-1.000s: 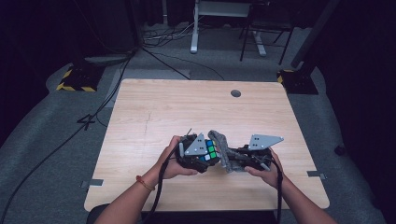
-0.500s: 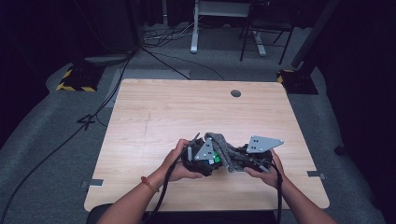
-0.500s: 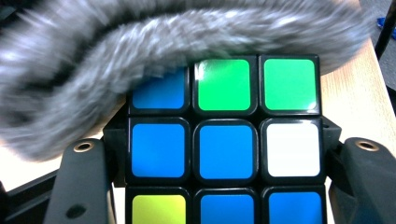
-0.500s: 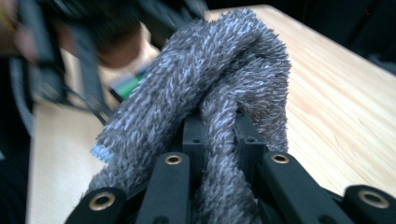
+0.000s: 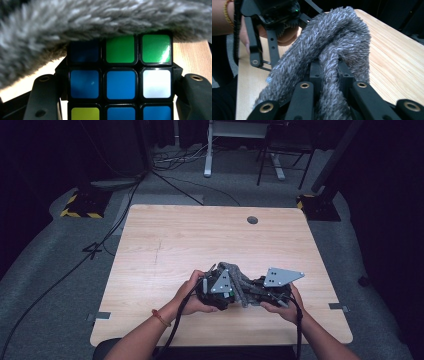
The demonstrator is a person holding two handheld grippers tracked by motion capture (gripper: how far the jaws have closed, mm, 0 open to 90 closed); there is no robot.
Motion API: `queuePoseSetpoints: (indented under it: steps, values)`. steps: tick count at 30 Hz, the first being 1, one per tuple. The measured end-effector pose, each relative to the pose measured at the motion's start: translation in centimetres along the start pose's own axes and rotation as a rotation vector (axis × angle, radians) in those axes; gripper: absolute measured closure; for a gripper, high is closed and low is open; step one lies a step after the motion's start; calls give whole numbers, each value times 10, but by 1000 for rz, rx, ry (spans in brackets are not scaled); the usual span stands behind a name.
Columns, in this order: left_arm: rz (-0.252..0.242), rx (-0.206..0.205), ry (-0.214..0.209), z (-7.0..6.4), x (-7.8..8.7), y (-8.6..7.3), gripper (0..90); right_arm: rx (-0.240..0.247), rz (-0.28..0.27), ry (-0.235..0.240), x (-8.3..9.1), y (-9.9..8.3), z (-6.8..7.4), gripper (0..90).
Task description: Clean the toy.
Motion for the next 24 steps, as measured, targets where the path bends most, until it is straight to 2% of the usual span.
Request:
queuePoseSetpoints:
  steps: [3, 4, 7, 8, 13, 17, 19, 20, 22, 24]
  values:
    - [-25, 10, -3, 1, 4, 0, 336, -12, 11, -17, -2, -3, -6, 787]
    - [-36, 13, 2, 2, 6, 0, 335, -13, 30, -28, -3, -5, -8, 787]
    - [-66, 26, 5, 6, 13, -1, 335, -32, 43, -24, -5, -9, -12, 787]
    - [-86, 37, 10, 9, 18, -1, 336, -32, 65, -29, -6, -12, -14, 787]
    - [-103, 36, 17, 10, 25, -2, 335, -34, 55, -15, -6, -11, -12, 787]
    - [-80, 38, 27, 10, 21, -3, 335, -22, 26, 2, -1, -6, -6, 786]
    - [-46, 19, 27, 6, 14, -3, 335, -9, 2, 15, 1, -2, -1, 785]
    - [-46, 19, 27, 6, 14, -3, 336, -9, 2, 15, 1, -2, -1, 785]
    - [-19, 2, 15, 2, 7, -2, 335, 16, -1, 8, 1, 2, 4, 785]
    - [-16, -8, -12, -3, 3, 0, 335, 14, -13, -8, 2, 2, 3, 784]
Point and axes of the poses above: each handheld gripper's, and its own axes: x roughly backward along the jaws, y roughly out of its top, z roughly to its left, the point moved 1 cm from there along -x, roughly forward along the jaws, and after that the axes turned 3 degrees about z, right-handed, at the moved point
